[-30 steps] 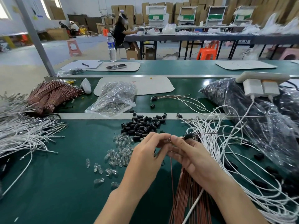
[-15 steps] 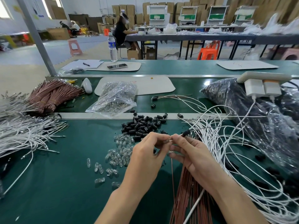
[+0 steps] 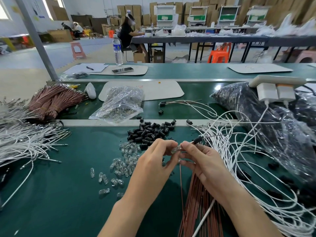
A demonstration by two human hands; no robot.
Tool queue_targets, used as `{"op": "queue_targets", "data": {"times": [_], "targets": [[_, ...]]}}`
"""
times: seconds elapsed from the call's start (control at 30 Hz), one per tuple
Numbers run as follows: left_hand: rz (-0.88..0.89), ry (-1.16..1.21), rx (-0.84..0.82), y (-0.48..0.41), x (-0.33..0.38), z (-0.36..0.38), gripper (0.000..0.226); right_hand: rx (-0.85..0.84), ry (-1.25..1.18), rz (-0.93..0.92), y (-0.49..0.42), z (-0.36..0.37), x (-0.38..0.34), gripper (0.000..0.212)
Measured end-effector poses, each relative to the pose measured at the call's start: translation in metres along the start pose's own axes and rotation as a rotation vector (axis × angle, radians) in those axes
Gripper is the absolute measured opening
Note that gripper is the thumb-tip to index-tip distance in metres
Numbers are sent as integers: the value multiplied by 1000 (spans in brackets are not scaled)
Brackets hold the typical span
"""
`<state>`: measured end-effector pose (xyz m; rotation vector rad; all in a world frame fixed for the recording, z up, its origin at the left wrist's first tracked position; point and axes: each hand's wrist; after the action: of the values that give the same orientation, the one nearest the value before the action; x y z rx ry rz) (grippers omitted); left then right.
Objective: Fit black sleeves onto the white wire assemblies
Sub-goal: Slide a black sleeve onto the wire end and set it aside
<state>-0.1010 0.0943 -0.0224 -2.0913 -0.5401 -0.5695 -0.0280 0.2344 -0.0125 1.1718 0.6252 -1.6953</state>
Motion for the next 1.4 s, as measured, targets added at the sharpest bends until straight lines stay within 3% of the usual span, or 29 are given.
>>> {"op": "queue_targets", "data": {"times": [0.23, 0.43, 0.63, 1.03, 1.4], "targets": [[-39, 37, 36, 1, 2, 3, 16, 5, 42, -5, 1, 3, 1, 28], [-75, 88, 70, 1, 1, 3, 20, 2, -15, -10, 0, 4, 2, 41], [-94, 86, 82, 0, -1, 4, 17, 117, -157, -19, -3, -4, -1, 27], [-149, 157, 66, 1, -1, 9, 14, -7, -40, -32, 2, 5, 2, 26], [-197, 244, 82, 3, -5, 10, 23, -16, 41, -28, 3, 3, 4, 32]]}}
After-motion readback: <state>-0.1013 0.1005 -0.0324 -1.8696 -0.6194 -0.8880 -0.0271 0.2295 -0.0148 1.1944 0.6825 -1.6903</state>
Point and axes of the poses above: each hand's wrist, its own y-axis away from the middle knuckle, its own z-axis out of the palm, x = y × z, and after that the axes turned 1 degree about y, right-handed
